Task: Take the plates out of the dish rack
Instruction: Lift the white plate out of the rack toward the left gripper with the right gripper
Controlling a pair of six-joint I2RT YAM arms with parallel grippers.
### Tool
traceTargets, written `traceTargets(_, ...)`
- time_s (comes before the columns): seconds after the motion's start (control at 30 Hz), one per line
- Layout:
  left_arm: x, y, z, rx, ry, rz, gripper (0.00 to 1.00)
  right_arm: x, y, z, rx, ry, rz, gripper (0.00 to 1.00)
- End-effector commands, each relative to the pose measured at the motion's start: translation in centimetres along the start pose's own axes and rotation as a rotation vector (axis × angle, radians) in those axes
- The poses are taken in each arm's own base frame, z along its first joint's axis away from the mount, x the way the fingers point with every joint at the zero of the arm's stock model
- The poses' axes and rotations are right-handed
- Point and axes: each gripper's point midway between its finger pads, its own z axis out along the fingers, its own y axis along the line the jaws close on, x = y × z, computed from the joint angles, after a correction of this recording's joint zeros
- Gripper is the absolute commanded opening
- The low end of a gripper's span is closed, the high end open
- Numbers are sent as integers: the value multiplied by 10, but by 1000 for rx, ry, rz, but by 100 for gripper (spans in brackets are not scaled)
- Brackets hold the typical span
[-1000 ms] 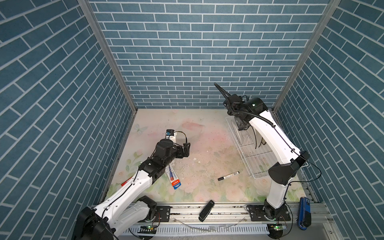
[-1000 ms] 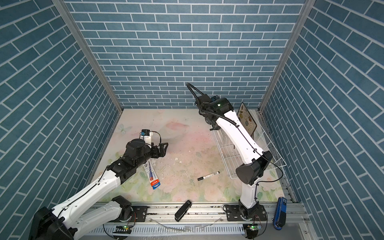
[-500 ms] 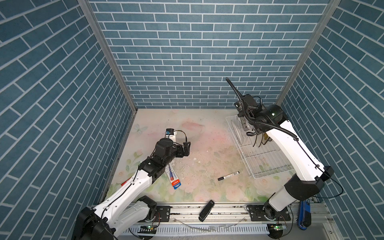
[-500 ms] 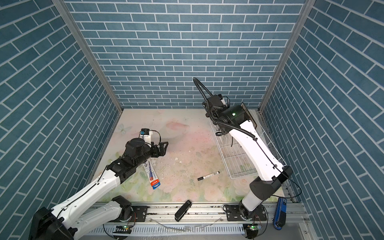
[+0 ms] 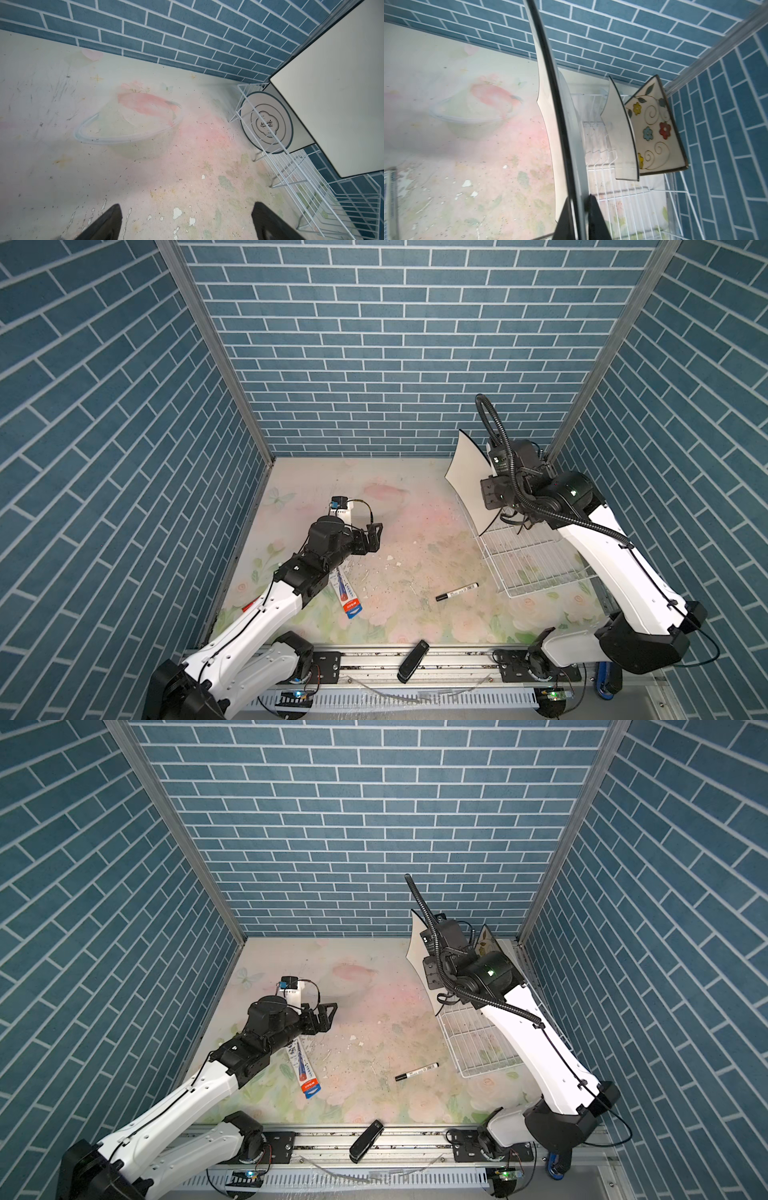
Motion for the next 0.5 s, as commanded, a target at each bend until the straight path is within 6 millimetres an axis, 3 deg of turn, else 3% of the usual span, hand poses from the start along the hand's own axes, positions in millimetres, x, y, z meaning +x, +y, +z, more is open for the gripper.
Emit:
traceTargets(0.0,-8,-12,-8,44,-6,-6,100,-52,13,-30,-144,-249,144,0)
traceTargets(0.47,-20,-45,-11,167,68,-85,100,-48,68,-9,-470,-348,389,0)
